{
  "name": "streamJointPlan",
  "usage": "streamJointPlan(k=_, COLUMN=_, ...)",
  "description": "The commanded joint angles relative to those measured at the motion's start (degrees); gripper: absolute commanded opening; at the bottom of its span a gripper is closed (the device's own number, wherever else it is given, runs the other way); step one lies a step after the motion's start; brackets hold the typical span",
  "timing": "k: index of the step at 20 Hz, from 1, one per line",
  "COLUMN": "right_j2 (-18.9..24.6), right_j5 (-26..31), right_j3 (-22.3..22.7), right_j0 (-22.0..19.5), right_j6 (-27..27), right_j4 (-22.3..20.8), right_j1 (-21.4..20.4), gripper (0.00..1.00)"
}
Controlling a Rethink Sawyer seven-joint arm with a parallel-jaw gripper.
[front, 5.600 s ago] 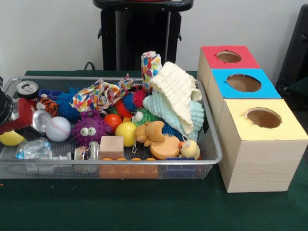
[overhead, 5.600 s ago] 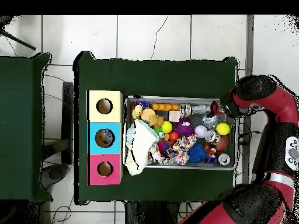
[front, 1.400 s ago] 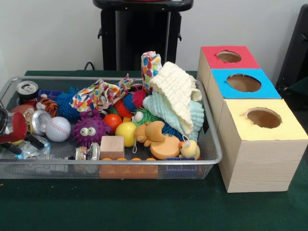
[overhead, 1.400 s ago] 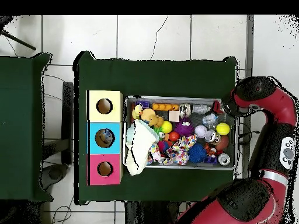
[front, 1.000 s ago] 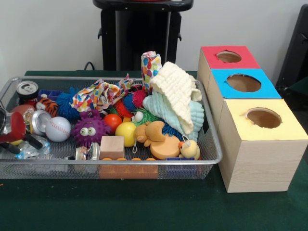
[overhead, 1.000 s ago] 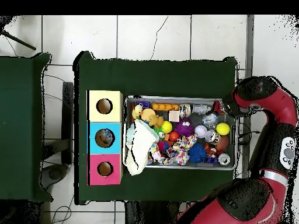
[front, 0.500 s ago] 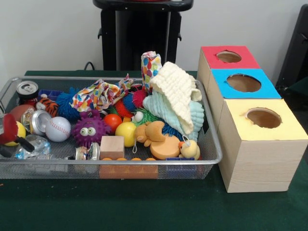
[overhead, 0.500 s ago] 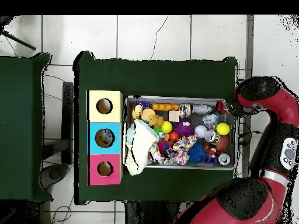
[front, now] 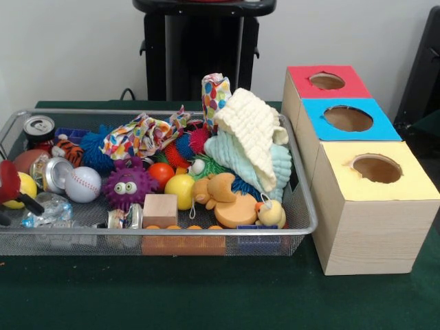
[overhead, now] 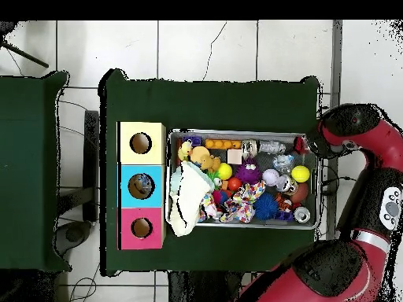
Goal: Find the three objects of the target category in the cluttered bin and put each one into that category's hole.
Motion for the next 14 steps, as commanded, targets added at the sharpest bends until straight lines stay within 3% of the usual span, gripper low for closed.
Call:
streamJointPlan(k=1, right_j2=-1.3, right_j5=2.8, right_j3=3.3, right_j0=-3.0, right_j6=-21.2, right_j4=-2.6, right_j1=-0.8, gripper=1.0)
streamJointPlan(k=9, right_j2=-0.6, right_j5=10.2, right_j3=0.8, right_j0=-7.0, right_j6=-28.1, right_j4=-3.2, right_j1=1.8, gripper=1.0)
streamJointPlan(k=14, right_j2=-1.9, right_j5=11.3, right_j3=3.5, right_j0=-10.1, right_j6=-29.3, right_j4=-2.3, right_j1=1.1, gripper=1.0)
